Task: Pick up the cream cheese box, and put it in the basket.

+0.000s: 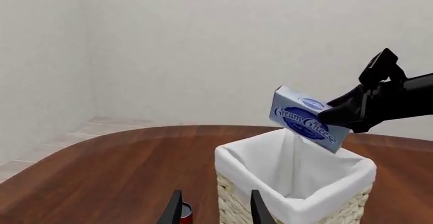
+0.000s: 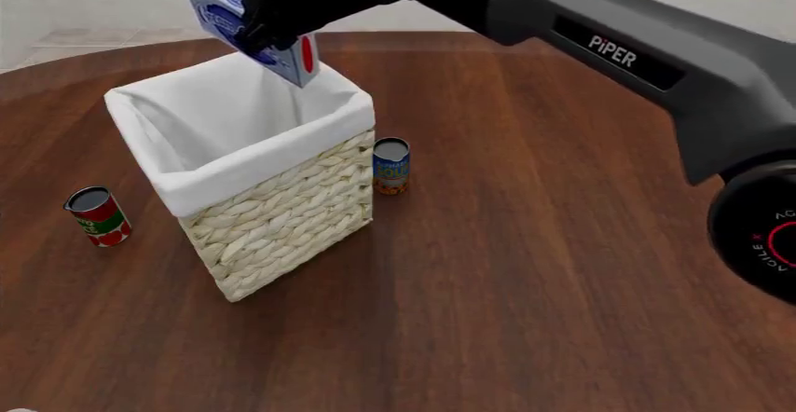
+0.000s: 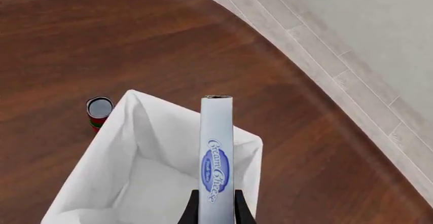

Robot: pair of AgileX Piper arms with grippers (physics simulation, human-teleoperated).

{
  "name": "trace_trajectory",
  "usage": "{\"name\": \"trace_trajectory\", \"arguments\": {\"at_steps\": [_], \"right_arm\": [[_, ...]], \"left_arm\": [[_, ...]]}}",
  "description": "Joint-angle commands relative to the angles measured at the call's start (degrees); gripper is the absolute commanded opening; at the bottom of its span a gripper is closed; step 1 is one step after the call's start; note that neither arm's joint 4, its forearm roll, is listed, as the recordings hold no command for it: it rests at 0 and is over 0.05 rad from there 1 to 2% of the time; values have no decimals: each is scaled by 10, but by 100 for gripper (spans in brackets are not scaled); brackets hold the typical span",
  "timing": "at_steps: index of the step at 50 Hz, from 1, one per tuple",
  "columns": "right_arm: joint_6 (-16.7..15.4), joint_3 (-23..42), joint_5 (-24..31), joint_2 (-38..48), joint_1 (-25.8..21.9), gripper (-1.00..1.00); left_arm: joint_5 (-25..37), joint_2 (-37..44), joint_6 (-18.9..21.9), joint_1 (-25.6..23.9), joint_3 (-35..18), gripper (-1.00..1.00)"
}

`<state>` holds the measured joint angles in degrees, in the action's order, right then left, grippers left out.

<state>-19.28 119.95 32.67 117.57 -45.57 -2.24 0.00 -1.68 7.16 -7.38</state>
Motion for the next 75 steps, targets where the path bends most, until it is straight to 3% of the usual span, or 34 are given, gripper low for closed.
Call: {"name": "trace_trajectory", "arguments": {"at_steps": [1,75], "right_arm": [[13,31,9,12,0,-100],[39,40,2,49,-9,-100]], "left_arm": [[3,0,-2,0,-4,100],[31,0,-18,14,-50,100]]}}
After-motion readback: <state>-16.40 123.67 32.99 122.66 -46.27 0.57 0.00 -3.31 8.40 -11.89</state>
